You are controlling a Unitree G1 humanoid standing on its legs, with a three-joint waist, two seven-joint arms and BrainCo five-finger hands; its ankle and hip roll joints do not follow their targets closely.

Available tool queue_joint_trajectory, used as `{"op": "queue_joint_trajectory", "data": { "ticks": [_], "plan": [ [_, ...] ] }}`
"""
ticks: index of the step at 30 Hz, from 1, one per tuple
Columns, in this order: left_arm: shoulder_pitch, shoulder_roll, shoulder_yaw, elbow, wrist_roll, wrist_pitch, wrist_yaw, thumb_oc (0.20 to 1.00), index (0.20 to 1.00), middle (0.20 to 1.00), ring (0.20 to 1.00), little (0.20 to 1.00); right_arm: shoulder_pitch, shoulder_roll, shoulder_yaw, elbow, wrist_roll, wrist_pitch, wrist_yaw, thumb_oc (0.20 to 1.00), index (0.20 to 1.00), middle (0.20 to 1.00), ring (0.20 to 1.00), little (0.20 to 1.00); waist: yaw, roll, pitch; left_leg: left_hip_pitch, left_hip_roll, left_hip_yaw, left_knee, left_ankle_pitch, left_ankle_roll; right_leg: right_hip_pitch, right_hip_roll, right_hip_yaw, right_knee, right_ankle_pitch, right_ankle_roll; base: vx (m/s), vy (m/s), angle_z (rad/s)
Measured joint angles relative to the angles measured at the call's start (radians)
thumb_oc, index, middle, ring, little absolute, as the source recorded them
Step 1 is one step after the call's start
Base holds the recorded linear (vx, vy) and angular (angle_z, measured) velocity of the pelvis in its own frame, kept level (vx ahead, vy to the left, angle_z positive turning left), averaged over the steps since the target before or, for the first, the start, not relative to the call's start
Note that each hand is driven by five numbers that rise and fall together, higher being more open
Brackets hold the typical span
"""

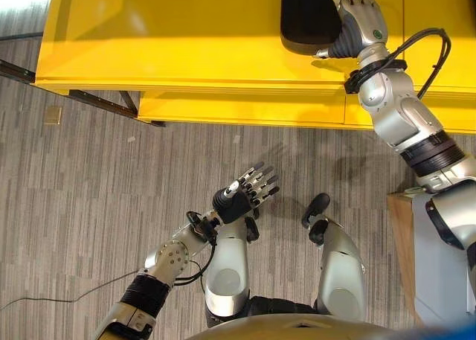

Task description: Move parts from the plastic box to the shelf.

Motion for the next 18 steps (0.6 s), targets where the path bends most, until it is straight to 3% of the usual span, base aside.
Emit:
{"op": "queue_joint_trajectory", "data": {
  "ticks": [4, 6, 8, 10, 12, 15, 18],
  "plan": [
    [0.002, -0.005, -0.002, 0.001, -0.002, -0.022, -0.001, 1.0, 1.0, 1.0, 1.0, 1.0, 0.066, 0.015, -0.064, -0.1, -0.006, -0.096, -0.072, 1.0, 1.0, 1.0, 1.0, 1.0, -0.011, 0.0, 0.0, 0.002, 0.0, 0.001, 0.001, 0.0, 0.0, 0.0, 0.0, 0.002, 0.0, 0.0, 0.0, 0.0, 0.064, 0.0],
    [0.01, -0.009, -0.01, 0.004, -0.002, -0.043, -0.008, 1.0, 1.0, 1.0, 1.0, 1.0, 0.203, 0.047, -0.147, -0.292, -0.024, -0.208, -0.071, 1.0, 1.0, 1.0, 1.0, 1.0, -0.024, 0.0, 0.0, 0.005, -0.001, 0.007, 0.0, 0.0, 0.001, 0.001, 0.0, 0.005, -0.003, 0.001, 0.001, 0.0, 0.031, -0.06],
    [0.016, -0.017, -0.01, 0.021, -0.002, -0.058, -0.016, 1.0, 1.0, 1.0, 1.0, 1.0, 0.247, 0.046, -0.127, -0.373, -0.025, -0.299, -0.066, 1.0, 1.0, 1.0, 1.0, 1.0, -0.036, 0.001, 0.0, 0.018, -0.003, 0.01, -0.002, -0.003, 0.003, 0.007, 0.002, 0.015, -0.005, 0.003, 0.003, 0.0, 0.007, -0.12],
    [0.013, -0.018, -0.01, 0.026, -0.002, -0.061, -0.018, 1.0, 1.0, 1.0, 1.0, 1.0, 0.235, 0.043, -0.113, -0.366, -0.025, -0.323, -0.059, 1.0, 1.0, 1.0, 1.0, 1.0, -0.05, 0.001, -0.001, 0.021, -0.002, 0.009, -0.001, -0.003, 0.003, 0.012, 0.003, 0.014, -0.006, 0.003, 0.004, -0.03, 0.029, -0.01],
    [0.02, -0.024, -0.017, 0.033, -0.004, -0.087, -0.038, 1.0, 1.0, 1.0, 1.0, 1.0, 0.296, 0.025, -0.15, -0.46, -0.02, -0.363, 0.008, 1.0, 1.0, 1.0, 1.0, 1.0, -0.049, 0.003, -0.001, 0.018, 0.001, 0.012, -0.006, -0.003, 0.002, 0.008, 0.007, 0.015, -0.012, 0.002, 0.004, -0.03, 0.017, -0.01],
    [0.041, -0.023, -0.018, 0.04, -0.007, -0.102, -0.047, 1.0, 1.0, 1.0, 1.0, 1.0, 0.313, 0.006, -0.104, -0.533, -0.022, -0.485, 0.074, 1.0, 1.0, 1.0, 1.0, 1.0, -0.065, 0.003, -0.001, 0.019, 0.001, 0.018, -0.005, -0.004, 0.002, 0.006, 0.008, 0.019, -0.015, 0.004, 0.005, -0.01, -0.009, -0.05],
    [0.045, -0.023, -0.018, 0.04, -0.007, -0.116, -0.058, 1.0, 1.0, 1.0, 1.0, 1.0, 0.32, -0.013, -0.073, -0.569, -0.02, -0.54, 0.176, 1.0, 1.0, 1.0, 1.0, 1.0, -0.071, 0.003, -0.001, 0.019, 0.005, 0.023, -0.003, -0.003, 0.001, 0.004, 0.011, 0.02, -0.015, 0.004, 0.004, -0.01, -0.013, -0.02]
  ]
}}
